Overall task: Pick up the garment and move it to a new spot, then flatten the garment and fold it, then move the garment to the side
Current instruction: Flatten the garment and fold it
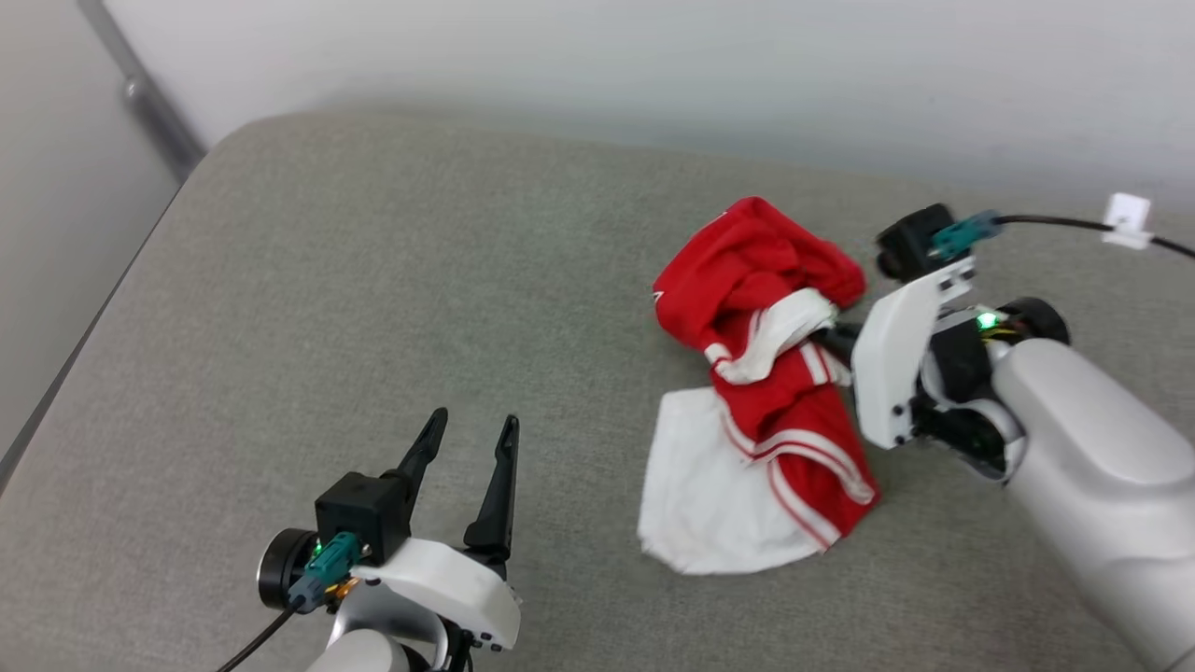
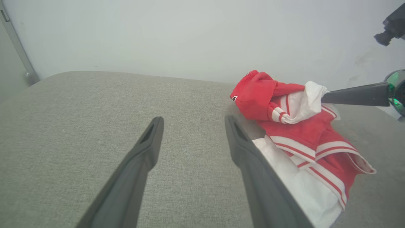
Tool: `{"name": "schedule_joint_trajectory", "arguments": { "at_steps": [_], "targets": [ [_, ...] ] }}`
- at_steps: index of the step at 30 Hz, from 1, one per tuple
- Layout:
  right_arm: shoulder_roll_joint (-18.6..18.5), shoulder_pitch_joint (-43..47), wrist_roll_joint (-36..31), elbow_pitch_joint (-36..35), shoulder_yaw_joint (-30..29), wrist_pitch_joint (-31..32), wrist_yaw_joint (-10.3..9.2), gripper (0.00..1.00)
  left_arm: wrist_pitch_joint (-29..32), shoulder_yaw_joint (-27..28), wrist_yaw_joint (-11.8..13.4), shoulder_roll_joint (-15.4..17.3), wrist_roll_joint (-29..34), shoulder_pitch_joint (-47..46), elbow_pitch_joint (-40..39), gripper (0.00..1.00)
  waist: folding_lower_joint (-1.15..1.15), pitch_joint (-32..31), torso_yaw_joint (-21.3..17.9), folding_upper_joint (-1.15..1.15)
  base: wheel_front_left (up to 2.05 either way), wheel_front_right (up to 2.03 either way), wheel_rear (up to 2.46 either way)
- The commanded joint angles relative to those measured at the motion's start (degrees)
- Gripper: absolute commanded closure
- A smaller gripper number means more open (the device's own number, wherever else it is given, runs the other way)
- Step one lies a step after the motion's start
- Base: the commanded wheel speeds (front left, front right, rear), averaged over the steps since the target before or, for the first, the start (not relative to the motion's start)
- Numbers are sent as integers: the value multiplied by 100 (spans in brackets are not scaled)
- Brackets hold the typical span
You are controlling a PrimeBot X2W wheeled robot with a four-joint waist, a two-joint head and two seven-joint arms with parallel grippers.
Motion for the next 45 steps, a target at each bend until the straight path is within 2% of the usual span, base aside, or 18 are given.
{"name": "schedule_joint_trajectory", "arguments": {
  "at_steps": [1,6,9,15,16,17,18,21,25,26,29,33,37,41,45],
  "targets": [
    [-98,101,51,-37,-103,-55,-2,100,13,-4,32,32,-33,85,-17,0,0,-141,-140,0,0,0,0],
    [-386,893,179,-159,-930,-231,-2,100,36,13,111,91,-65,243,-92,0,0,-352,-385,0,0,0,0],
    [-401,1706,354,-85,-1625,-361,-2,100,67,6,149,128,-75,352,-144,0,0,-426,-503,0,0,0,0],
    [29,3288,699,205,-2917,-742,-3,100,130,-5,205,212,-90,443,-234,0,0,-463,-626,0,0,0,0],
    [129,3504,717,211,-3047,-811,-7,75,132,3,213,226,-92,447,-244,0,0,-469,-647,0,0,0,0],
    [207,3678,661,186,-3165,-934,-7,55,134,17,227,245,-102,461,-253,0,0,-471,-677,0,0,0,0],
    [231,3796,534,135,-3265,-1086,-7,0,138,27,233,257,-110,473,-264,0,0,-469,-700,0,0,0,0],
    [344,3987,235,-135,-3586,-1481,-8,0,143,34,260,268,-119,530,-289,0,0,-491,-752,0,0,0,0],
    [295,4232,-469,-743,-3899,-1815,-3,0,176,42,286,318,-149,571,-299,0,0,-581,-796,0,0,0,0],
    [306,4521,-1106,-1371,-4180,-1951,-2,0,177,66,323,362,-180,689,-305,0,0,-706,-841,0,0,0,0],
    [410,4826,-1747,-2137,-4529,-1854,-2,0,197,105,371,406,-219,754,-343,0,0,-787,-880,0,0,0,0],
    [510,5127,-2398,-3043,-4635,-1001,-1,0,214,135,429,444,-234,817,-404,0,0,-838,-935,0,0,0,0],
    [252,5025,-2692,-3737,-4199,119,-2,0,235,120,434,473,-218,788,-459,0,0,-815,-948,0,0,0,0],
    [-40,4756,-2577,-3964,-3691,1080,-2,0,264,59,392,456,-172,672,-484,0,0,-730,-867,0,0,0,0],
    [-211,4473,-2457,-3874,-3358,1588,-2,0,252,2,367,402,-177,626,-448,0,0,-598,-750,0,0,0,0]
  ]
}}
